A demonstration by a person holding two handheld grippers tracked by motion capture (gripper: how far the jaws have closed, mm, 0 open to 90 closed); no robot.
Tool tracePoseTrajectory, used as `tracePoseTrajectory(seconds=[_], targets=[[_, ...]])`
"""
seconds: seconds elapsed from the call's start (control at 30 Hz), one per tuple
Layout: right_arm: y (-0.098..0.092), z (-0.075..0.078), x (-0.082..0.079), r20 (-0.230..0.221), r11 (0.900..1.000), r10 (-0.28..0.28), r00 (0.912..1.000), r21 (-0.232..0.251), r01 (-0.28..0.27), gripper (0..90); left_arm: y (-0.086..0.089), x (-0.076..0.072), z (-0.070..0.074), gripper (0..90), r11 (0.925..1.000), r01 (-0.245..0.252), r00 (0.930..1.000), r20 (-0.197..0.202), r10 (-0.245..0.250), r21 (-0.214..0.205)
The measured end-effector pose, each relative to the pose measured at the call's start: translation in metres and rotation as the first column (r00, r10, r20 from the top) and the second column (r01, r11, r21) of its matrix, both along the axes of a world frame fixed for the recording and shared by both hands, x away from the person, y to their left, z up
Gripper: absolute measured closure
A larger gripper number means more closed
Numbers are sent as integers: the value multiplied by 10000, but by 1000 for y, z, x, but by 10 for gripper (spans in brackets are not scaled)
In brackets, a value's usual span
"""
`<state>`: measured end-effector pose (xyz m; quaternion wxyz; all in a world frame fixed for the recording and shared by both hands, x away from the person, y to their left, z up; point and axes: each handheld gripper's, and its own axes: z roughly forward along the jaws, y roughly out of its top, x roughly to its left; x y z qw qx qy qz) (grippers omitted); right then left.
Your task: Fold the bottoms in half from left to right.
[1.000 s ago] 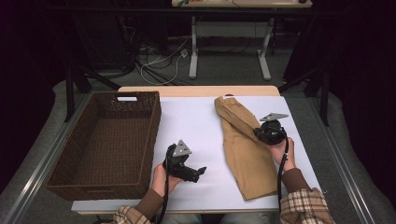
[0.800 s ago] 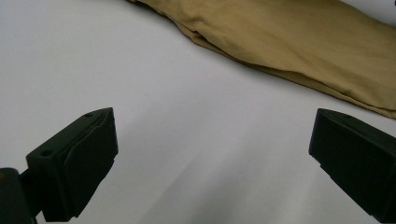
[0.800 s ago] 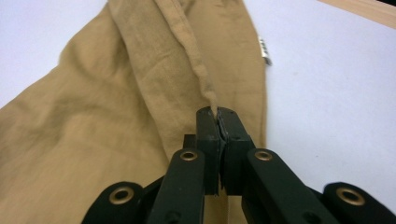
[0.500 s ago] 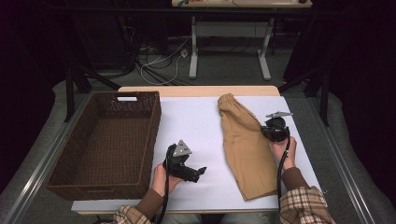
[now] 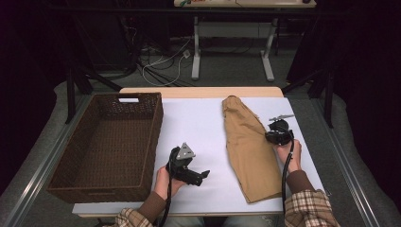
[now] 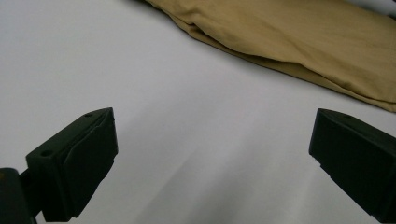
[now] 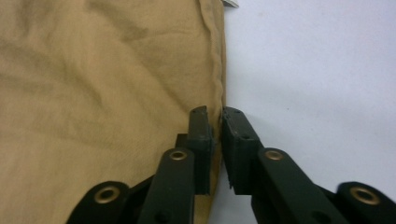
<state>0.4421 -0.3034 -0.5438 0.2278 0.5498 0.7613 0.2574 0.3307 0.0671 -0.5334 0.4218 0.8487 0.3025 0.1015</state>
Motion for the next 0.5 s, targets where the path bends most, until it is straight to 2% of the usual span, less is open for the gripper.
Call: tracePoseTrajectory(seconds=[0.13,0.23,0.5], targets=[[-2,4,-4,21,10000,-5,10000,93,5,693,0,0,0,9,10000,17,10000,24,-17,31],[-3,9,-9,202,9996,205,9996,194,-209,594,0,0,0,9,10000,-1,10000,7,1,1],[-2,17,-25,388,9926,1076,9934,517,-1095,405,0,-1,0,9,10000,28,10000,60,-28,-12]])
